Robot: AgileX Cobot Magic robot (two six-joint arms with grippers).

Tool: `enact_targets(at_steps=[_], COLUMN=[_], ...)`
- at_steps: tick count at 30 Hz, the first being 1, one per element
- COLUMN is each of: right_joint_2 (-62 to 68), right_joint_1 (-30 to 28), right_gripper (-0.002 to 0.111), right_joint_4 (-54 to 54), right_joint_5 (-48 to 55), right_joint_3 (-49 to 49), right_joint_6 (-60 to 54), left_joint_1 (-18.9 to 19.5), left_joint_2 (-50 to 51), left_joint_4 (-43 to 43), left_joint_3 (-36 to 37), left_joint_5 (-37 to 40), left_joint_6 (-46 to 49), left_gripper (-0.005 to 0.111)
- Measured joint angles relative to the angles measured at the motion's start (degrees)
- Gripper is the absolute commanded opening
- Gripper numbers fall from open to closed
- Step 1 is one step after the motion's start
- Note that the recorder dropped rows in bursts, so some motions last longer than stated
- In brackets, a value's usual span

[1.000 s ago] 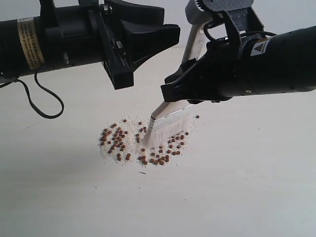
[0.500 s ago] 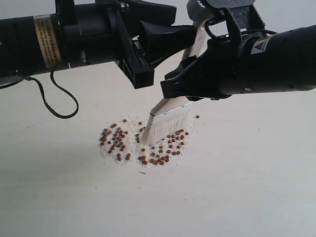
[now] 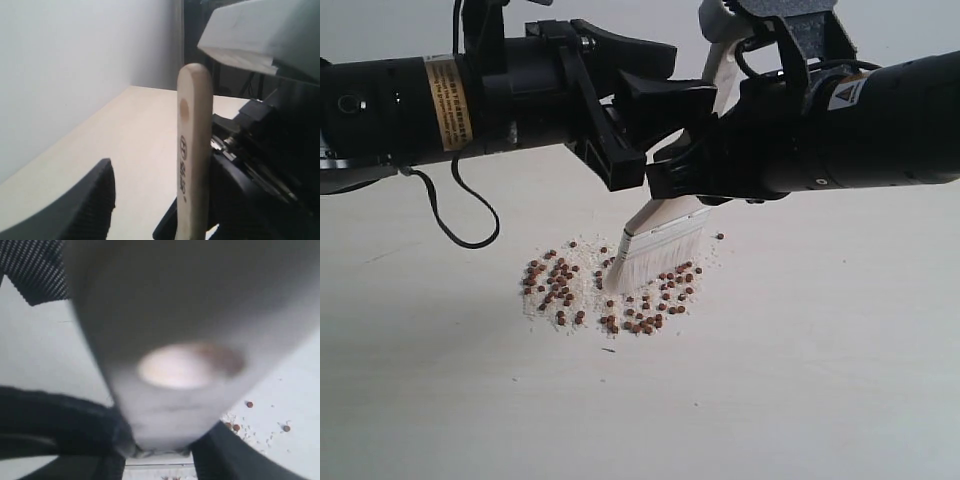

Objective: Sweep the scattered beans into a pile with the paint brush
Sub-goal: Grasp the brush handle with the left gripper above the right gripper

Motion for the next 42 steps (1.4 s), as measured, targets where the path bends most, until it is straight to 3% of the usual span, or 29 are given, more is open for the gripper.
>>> enact_targets(at_steps=[23, 32, 42], right_joint_2=[2.7, 2.7, 2.7], right_joint_1=[0.0, 0.0, 0.0], right_gripper=[0.000, 0.000, 0.000], right_joint_4=[0.0, 0.0, -0.1], right_joint_5=[-0.4, -0.1, 0.8], right_joint_3=[0.0, 0.0, 0.0], right_joint_6=[0.0, 0.0, 0.0], left_joint_1=[0.0, -2.7, -2.7], left_joint_2=[3.0, 3.0, 3.7], left_joint_4=[-1.8, -2.7, -3.3], left_joint_3=[-2.4, -2.7, -2.7], left_joint_5=[-1.2, 0.0, 0.2], left_joint_6=[0.2, 2.0, 2.3], left_gripper=[0.054, 0.054, 0.052])
